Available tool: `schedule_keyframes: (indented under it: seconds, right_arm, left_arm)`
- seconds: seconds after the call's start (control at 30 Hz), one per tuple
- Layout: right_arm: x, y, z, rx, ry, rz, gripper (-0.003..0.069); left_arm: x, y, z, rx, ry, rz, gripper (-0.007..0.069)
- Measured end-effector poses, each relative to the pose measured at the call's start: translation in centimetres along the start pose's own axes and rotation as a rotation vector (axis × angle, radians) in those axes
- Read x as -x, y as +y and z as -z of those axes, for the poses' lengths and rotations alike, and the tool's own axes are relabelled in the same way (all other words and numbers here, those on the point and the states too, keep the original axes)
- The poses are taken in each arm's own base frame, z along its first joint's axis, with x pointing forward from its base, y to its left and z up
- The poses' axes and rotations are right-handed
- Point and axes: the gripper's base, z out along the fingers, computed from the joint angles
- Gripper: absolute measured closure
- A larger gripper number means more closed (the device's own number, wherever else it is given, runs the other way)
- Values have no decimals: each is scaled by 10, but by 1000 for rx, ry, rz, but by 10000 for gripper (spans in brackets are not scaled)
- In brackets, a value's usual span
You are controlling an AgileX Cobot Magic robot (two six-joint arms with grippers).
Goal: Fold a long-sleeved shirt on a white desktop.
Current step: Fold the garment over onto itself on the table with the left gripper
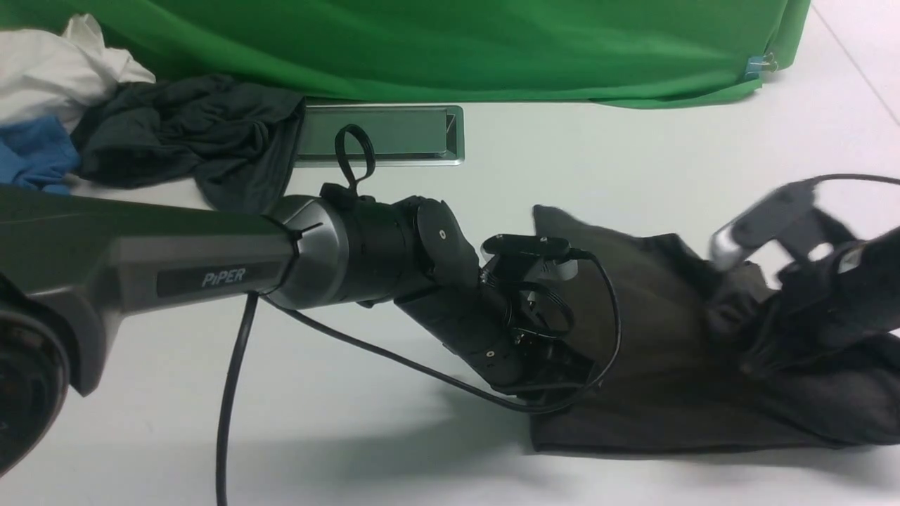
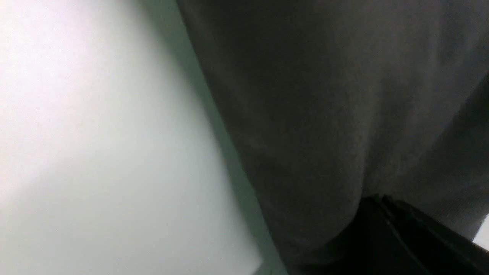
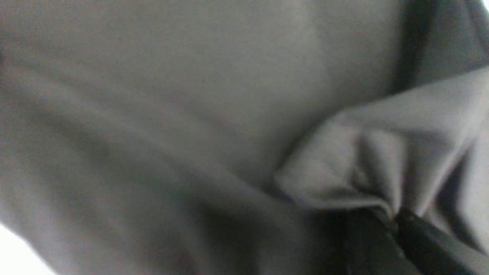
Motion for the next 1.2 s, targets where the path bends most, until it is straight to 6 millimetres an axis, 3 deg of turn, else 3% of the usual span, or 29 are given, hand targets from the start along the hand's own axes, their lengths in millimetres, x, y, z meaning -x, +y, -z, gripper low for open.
schedule_keyframes:
  seconds: [0.1,0.23,0.37,0.4,0.43,0.57,0.63,0.67,0.73,0.83,0.93,1.0,1.07,1.1,1.13,1.2]
  right_arm:
    - [-9,-21,2,-37,6,-130,599]
    - [-14,-33,4,-55,7,-198,587]
    - [-14,-36,4,-71,2,-224,529]
    - [-14,-37,5,-85,1,-236,456]
    - [-13,-38,6,-90,2,-239,446]
    - [0,-50,27,-191,-62,-272,191]
    - [12,-54,44,-224,-134,-302,123]
    - [13,-54,46,-227,-143,-306,112]
    - [27,-54,70,-241,-249,-335,88]
    - [41,-37,91,-217,-352,-297,110]
    - [45,-16,89,-169,-346,-220,207]
    - [40,-10,75,-142,-291,-208,322]
    - [27,-6,52,-112,-181,-218,509]
    - [20,-5,40,-95,-116,-223,563]
    - [18,-4,36,-90,-95,-225,571]
    - [2,-1,8,-53,51,-234,624]
  left_arm:
    - [0,0,0,1,1,0,606]
    - [0,0,0,1,1,0,606]
    - [0,0,0,1,1,-1,606]
    - [0,0,0,2,1,-2,606]
    - [0,0,0,2,1,-2,606]
    - [-2,-1,0,-7,17,-6,606]
    - [-2,-1,0,-10,22,-15,606]
    - [-2,-1,1,-11,23,-16,606]
    - [-2,-3,3,-16,27,-37,606]
    - [-2,-7,11,-27,40,-71,606]
    - [1,-14,23,-36,29,-108,606]
    - [3,-18,31,-42,20,-126,606]
    - [3,-23,42,-41,16,-154,606]
    - [3,-24,45,-40,20,-167,606]
    - [2,-24,46,-39,21,-171,606]
    - [2,-27,56,-26,12,-201,606]
